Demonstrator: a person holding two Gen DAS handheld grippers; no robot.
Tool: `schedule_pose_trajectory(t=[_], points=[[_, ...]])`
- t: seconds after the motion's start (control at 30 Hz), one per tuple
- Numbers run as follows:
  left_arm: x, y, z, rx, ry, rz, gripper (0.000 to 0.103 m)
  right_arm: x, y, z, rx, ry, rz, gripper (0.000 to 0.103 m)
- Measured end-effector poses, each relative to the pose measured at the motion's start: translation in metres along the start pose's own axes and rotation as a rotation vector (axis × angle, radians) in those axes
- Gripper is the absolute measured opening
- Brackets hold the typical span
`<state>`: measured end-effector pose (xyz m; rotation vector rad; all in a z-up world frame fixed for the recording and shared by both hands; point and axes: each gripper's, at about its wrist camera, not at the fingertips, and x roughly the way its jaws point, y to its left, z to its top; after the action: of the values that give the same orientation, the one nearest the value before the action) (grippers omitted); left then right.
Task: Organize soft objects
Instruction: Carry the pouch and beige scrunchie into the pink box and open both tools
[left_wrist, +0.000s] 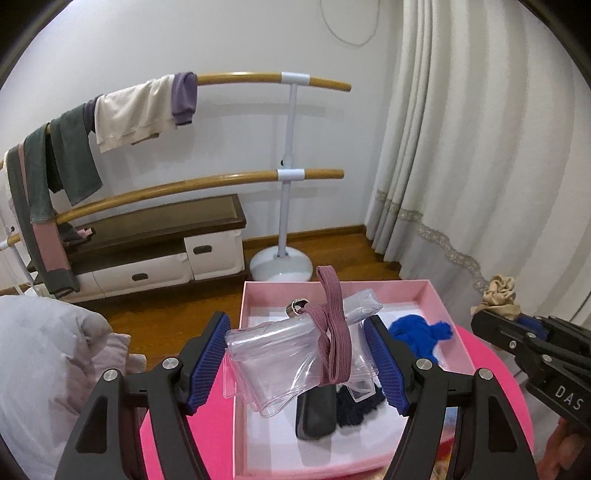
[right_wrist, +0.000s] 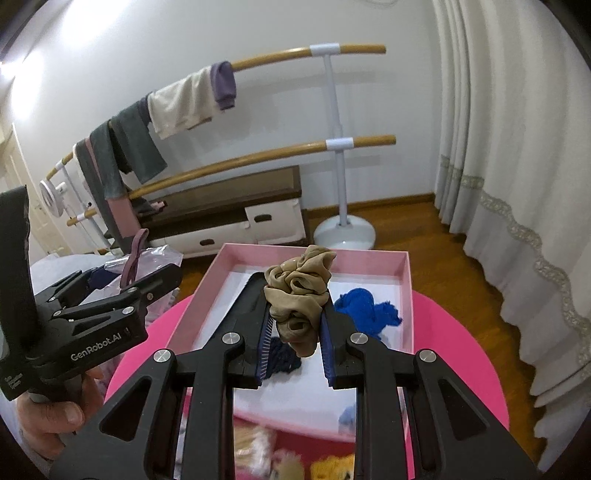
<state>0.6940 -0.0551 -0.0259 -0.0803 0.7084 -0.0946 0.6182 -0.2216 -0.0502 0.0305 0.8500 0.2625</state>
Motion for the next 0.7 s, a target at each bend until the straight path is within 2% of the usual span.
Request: schedule_pose_trajectory(t=[0.37, 0.57, 0.7], points=[[0.106, 0.002, 0.065, -0.007, 0.077, 0.001, 0.069, 0.075, -0.013, 0.026, 0.010, 0.089, 0.014, 0.021], [0.170, 0.015, 0.100, -0.028, 0.154, -0.016, 0.070, 0.112, -0.024, 0.028, 0.039, 0.154, 0.011, 0.022], [0.200, 0.021, 0.118, -0.023, 0.197, -0.013, 0.073, 0.121, -0.028, 0.026, 0.053, 0.171, 0.016, 0.028]])
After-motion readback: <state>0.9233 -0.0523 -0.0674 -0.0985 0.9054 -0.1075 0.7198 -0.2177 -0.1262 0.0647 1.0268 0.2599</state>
